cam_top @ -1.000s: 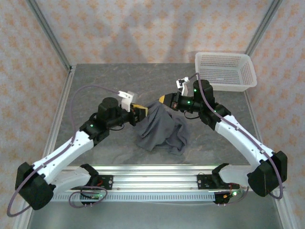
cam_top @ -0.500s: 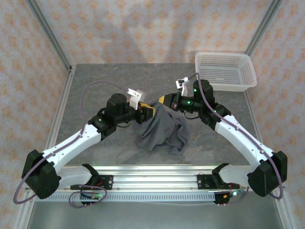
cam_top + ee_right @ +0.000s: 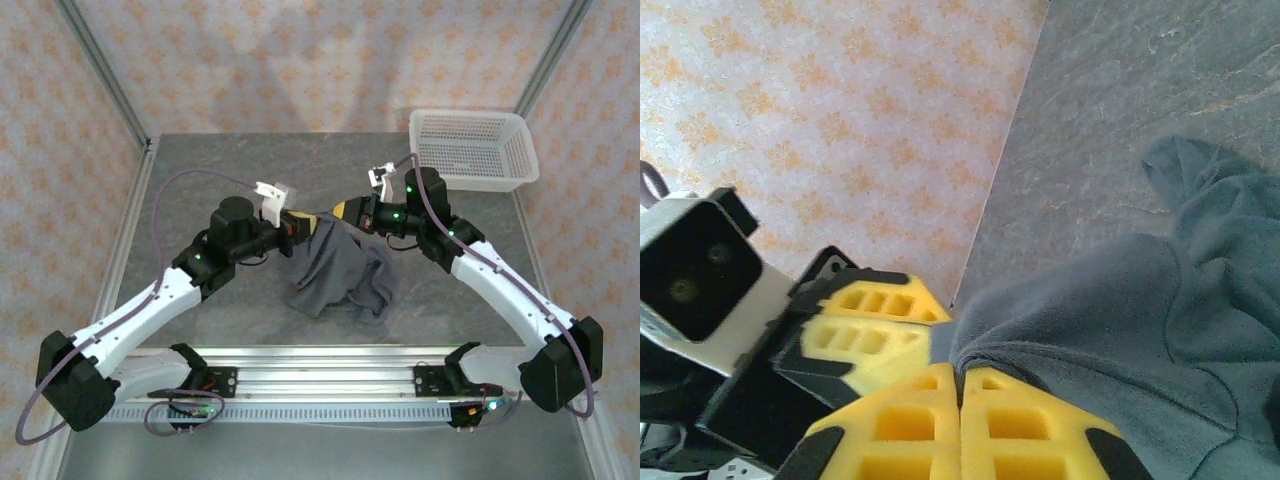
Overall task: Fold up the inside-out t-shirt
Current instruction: Turn the T-shirt inside out at the center of the table.
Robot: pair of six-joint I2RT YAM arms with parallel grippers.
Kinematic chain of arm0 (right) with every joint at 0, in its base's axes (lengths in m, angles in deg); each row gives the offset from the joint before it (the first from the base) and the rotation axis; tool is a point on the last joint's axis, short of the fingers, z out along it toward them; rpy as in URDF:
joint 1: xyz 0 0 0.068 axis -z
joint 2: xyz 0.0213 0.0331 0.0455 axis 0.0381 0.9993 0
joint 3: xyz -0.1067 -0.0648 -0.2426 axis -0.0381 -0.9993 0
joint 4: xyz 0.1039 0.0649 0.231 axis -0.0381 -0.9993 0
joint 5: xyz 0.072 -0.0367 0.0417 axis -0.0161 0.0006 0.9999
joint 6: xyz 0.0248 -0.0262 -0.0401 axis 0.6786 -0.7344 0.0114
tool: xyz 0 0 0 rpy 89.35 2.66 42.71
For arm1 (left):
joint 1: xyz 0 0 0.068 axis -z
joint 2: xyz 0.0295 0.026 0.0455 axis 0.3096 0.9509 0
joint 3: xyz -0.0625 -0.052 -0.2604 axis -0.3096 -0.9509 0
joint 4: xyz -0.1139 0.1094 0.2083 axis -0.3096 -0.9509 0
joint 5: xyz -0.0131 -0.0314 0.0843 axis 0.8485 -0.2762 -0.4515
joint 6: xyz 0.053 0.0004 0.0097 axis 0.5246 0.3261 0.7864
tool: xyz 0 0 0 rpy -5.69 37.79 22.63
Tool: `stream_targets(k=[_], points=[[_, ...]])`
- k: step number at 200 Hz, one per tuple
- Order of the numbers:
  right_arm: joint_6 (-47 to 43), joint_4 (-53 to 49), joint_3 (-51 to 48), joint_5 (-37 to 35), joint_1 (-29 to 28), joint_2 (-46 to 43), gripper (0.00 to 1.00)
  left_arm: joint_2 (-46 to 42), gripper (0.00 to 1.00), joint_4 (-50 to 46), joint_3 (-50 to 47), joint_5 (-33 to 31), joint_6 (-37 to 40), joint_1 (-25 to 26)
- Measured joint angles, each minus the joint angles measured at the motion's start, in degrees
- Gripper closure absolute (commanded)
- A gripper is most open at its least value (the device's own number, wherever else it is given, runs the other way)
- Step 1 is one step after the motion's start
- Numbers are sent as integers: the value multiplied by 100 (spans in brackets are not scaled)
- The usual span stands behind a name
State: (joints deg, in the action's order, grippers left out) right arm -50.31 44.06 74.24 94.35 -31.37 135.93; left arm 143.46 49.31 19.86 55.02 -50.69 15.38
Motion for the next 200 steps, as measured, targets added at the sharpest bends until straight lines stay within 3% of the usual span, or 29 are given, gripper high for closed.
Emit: stream_targets(k=[19, 32, 47, 90, 113, 129, 155, 171, 200], points=[[-129, -173, 0, -157, -2, 0, 100, -52, 100, -127, 70, -26, -48, 0], [-208, -238, -2, -380, -2, 4, 82, -31, 100, -323, 240, -24, -175, 0], [-380, -249, -46, -815, -39, 33, 75, 87, 100, -605, 625, -2, -413, 0], [-719, -745, -208, -2057, -66, 293, 72, 505, 100, -1394, 1803, 13, -1397, -7], [-1021, -922, -468, -2645, -162, -199, 70, 605, 100, -1711, 2024, 28, -1880, -44], [-1427, -636, -949, -3001, -623, -1025, 66, 682, 100, -1902, 2061, -9, -2114, -55], [-2192, 289, -1499, -3296, -2142, -1792, 53, 763, 100, -2146, 2061, -96, -2352, -81], [-2267, 811, -1375, -3445, -2389, -1399, 49, 763, 100, -2201, 2061, -175, -2490, -83], [-1801, 1333, -785, -4264, -2391, 76, 46, 726, 100, -2197, 2061, -256, -2758, -83]])
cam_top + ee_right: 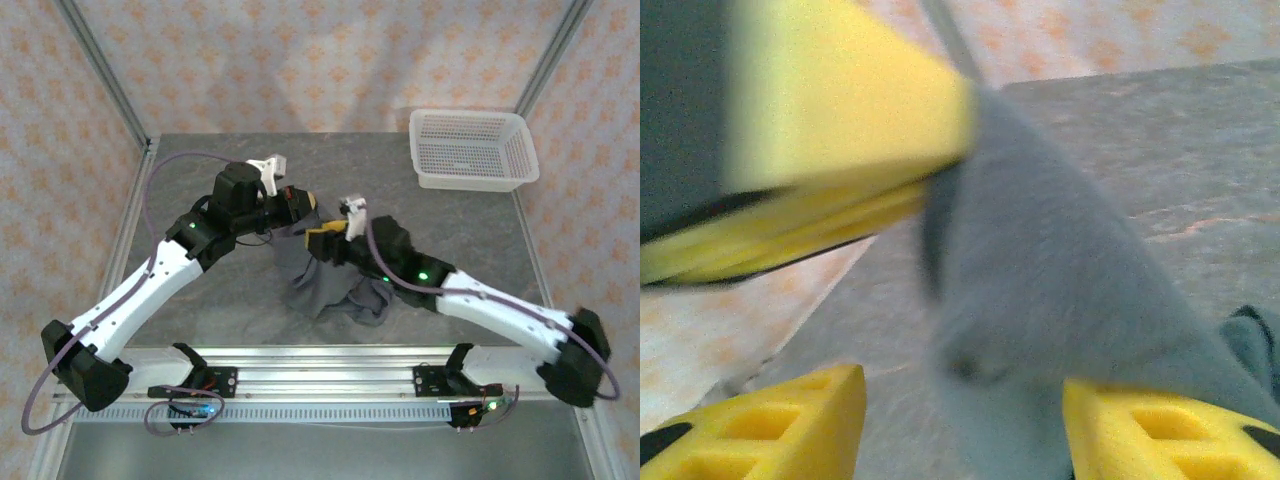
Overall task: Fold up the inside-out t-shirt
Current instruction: Turn the T-shirt inside out at the center of the table.
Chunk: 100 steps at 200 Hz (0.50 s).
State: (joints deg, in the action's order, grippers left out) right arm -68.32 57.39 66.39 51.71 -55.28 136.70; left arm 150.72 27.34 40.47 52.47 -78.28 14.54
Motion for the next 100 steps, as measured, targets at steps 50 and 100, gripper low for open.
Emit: stream_targets(k=[50, 100], points=[[629, 170, 358, -970, 0, 1438, 66, -286, 100, -245, 114, -267, -144, -63], [619, 404, -748, -621, 2, 1930, 53, -356, 100, -638, 817, -472, -94, -387]])
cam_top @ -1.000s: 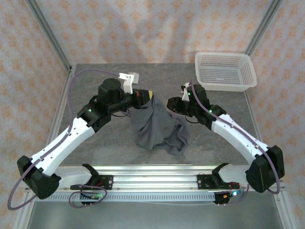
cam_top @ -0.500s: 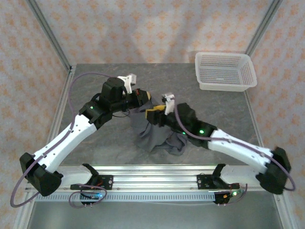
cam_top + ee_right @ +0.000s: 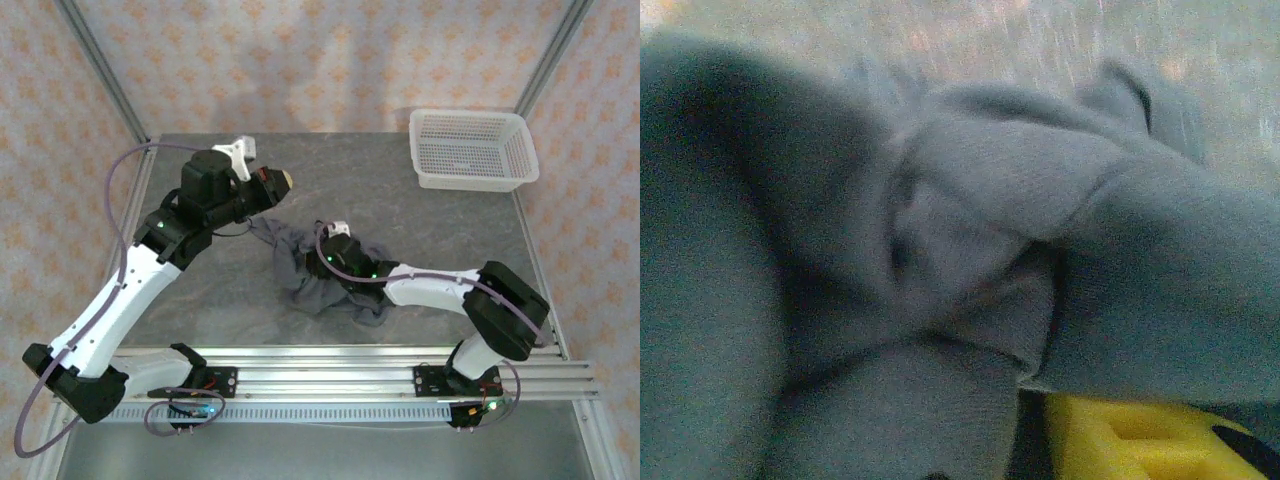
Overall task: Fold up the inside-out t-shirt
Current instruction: Turn the T-shirt inside out at the center of the table.
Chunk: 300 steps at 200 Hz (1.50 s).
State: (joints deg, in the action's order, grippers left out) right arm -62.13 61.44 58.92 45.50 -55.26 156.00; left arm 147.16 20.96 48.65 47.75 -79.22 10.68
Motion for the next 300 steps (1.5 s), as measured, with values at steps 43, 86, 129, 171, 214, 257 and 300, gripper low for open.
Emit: stream_targets(k=[43, 86, 129, 171, 214, 257, 300], points=[[-595, -195, -350, 507, -2, -1119, 70, -98, 100, 2, 20, -35, 2, 0], [-1005, -133, -39, 522, 129, -1858, 100, -114, 95, -396, -461, -732, 275, 4], [-1091, -466, 140, 929, 361, -1611, 59, -131, 73, -1071, -1681, -1930, 446, -26], [-1917, -1335, 1239, 605, -24, -605, 49, -186, 71, -1119, -2457, -2573, 63, -212], [-2983, -2247, 2347, -138, -240, 538, 45, -1185, 67, -1014, -3018, -3080, -310, -264], [-3536, -2885, 3067, -247, -326, 1233, 44, -1432, 66, -898, -3123, -3250, -365, -299], [-3995, -3178, 3329, -520, -664, 1279, 32, -1255, 66, -848, -3254, -3202, -363, -299]])
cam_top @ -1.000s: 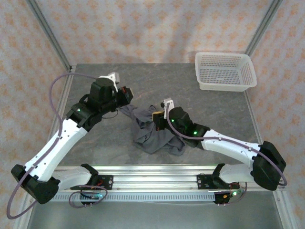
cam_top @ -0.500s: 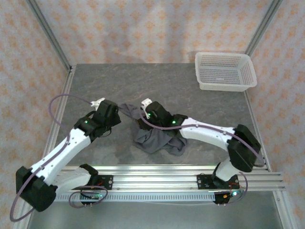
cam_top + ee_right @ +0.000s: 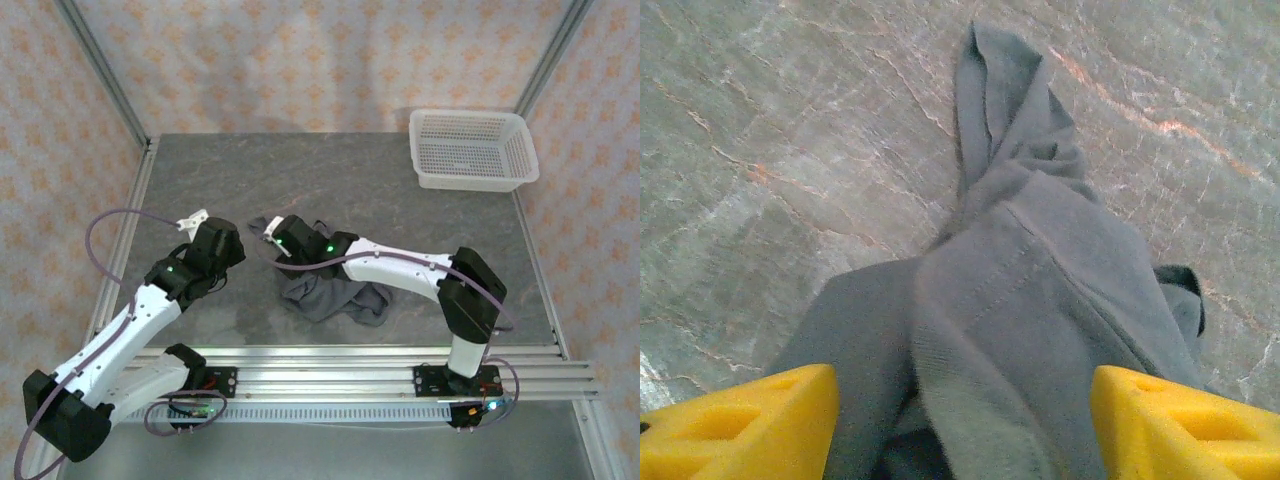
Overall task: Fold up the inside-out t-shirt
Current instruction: Turn the T-shirt inside out at the center of the table.
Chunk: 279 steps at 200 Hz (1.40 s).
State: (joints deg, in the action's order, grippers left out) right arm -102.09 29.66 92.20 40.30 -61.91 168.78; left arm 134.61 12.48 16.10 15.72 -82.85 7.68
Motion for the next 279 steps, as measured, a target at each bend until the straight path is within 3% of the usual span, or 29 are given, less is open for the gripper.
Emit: stream_targets(k=[17, 29, 54, 68, 110, 129, 150, 181, 210, 263, 279], points=[[-168, 17, 146, -358, -116, 129, 36, 9, 66, 9, 0, 0, 2, 0], [-317, 42, 260, -693, -131, 304, 46, 9, 66, 28, 0, 0, 2, 0], [-474, 2, 501, -1316, -76, 748, 85, -33, 66, 59, -20, -2, 2, 0], [-522, -50, 538, -1475, -44, 852, 100, -96, 66, 70, -44, -9, 2, 0], [-157, -118, 468, -1126, 2, 400, 100, -166, 66, 223, -175, 162, 168, -24], [195, -83, 260, -505, 138, -304, 100, -17, 66, 505, -170, 715, 498, -48], [815, 210, -92, 533, 662, -1217, 100, 306, 64, 887, -118, 1674, 907, -50], [1716, 885, -697, 1945, 1604, -2022, 100, 605, 53, 1432, -52, 2671, 1373, -48], [2105, 1049, -942, 2798, 1698, -2096, 100, 754, 37, 1884, 122, 3327, 1770, -48], [2444, 1325, -1073, 3735, 1665, -2177, 100, 1582, 33, 2002, 678, 3040, 2155, -48], [2500, 1346, -1093, 3738, 1665, -2284, 100, 1888, 39, 1985, 686, 2916, 2153, -48]])
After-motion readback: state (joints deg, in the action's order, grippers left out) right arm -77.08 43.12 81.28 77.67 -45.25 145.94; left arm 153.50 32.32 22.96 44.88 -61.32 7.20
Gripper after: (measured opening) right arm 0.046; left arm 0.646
